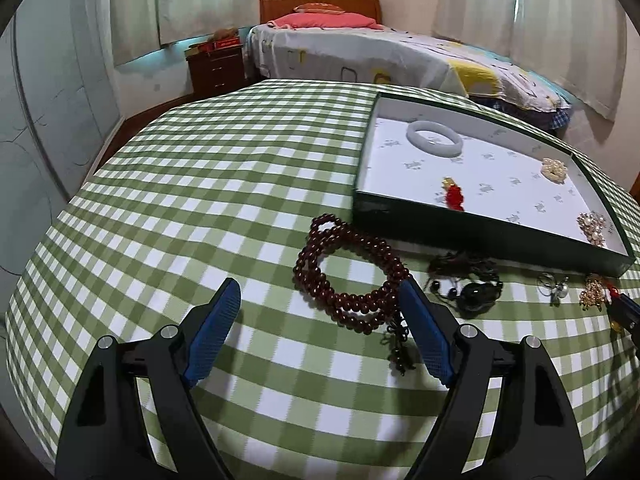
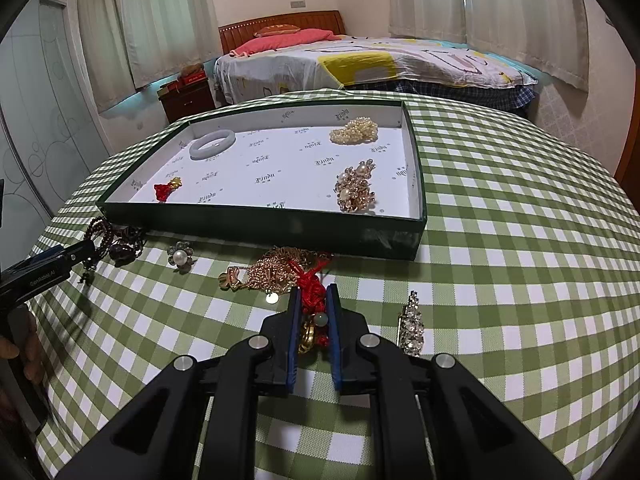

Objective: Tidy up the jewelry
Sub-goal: 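Grasp the dark bead bracelet with the left tool while the right tool grasps the gold pendant with red cord, then lift the bead bracelet and red-cord pendant toward the box with both tools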

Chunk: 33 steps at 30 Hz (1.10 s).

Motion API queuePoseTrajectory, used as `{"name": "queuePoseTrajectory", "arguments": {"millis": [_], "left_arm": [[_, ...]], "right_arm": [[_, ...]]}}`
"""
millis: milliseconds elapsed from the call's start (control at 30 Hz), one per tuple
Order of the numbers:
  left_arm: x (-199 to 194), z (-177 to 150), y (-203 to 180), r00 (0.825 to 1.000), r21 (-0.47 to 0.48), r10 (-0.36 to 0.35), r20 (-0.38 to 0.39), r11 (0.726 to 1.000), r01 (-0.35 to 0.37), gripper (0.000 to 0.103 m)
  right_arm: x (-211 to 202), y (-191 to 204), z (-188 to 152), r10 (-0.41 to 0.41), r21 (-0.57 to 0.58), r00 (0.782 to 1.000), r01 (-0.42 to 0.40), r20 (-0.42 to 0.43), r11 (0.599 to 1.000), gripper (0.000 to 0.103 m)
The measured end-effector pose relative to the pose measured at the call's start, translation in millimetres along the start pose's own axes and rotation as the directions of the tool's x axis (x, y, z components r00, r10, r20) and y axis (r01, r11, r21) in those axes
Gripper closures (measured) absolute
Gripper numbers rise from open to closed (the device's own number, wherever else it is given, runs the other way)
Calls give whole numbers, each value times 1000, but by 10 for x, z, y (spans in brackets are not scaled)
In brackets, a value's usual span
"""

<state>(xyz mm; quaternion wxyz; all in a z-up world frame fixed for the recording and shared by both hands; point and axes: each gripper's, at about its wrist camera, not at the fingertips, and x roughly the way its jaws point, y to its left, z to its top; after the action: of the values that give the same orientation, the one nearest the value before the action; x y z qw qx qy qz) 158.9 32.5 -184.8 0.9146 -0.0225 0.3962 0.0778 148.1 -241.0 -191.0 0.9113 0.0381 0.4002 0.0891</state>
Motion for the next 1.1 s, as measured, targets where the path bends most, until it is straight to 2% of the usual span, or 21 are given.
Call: {"name": "queuePoseTrajectory", "arguments": {"millis": [200, 300, 467, 600, 733, 867, 900, 1100], "left_arm": [[-57, 68, -35, 999, -7, -39, 16, 999, 39, 23], [-4, 113, -84, 1000, 6, -24, 20, 1000, 24, 23], [211, 155, -63, 996, -28, -38, -75, 999, 36, 23], [211, 127, -34, 996, -41, -50, -72, 998, 47, 26], [179, 106, -26, 998, -26, -38, -57, 999, 37, 51], [139, 88, -11, 998, -10, -47, -45, 999, 47, 82], [134, 84, -12, 998, -8, -52, -44, 999, 52, 87], [65, 39, -19, 997, -4, -70, -19, 998, 70, 89]], "right_arm": [[3, -2, 0, 1, 1, 1000, -1, 1, 1000, 90], [4, -3, -2, 0, 1, 1000, 0, 1, 1000, 90], [4, -4, -4, 1, 1, 1000, -1, 1, 1000, 90], [11, -5, -2, 2, 2, 1000, -2, 1, 1000, 90], [13, -4, -3, 2, 3, 1000, -2, 1, 1000, 90], [16, -7, -1, 3, 5, 1000, -3, 3, 1000, 90], [17, -9, 0, 4, 5, 1000, -4, 3, 1000, 90], [10, 4, -5, 5, 1, 1000, -5, 8, 1000, 90]]}}
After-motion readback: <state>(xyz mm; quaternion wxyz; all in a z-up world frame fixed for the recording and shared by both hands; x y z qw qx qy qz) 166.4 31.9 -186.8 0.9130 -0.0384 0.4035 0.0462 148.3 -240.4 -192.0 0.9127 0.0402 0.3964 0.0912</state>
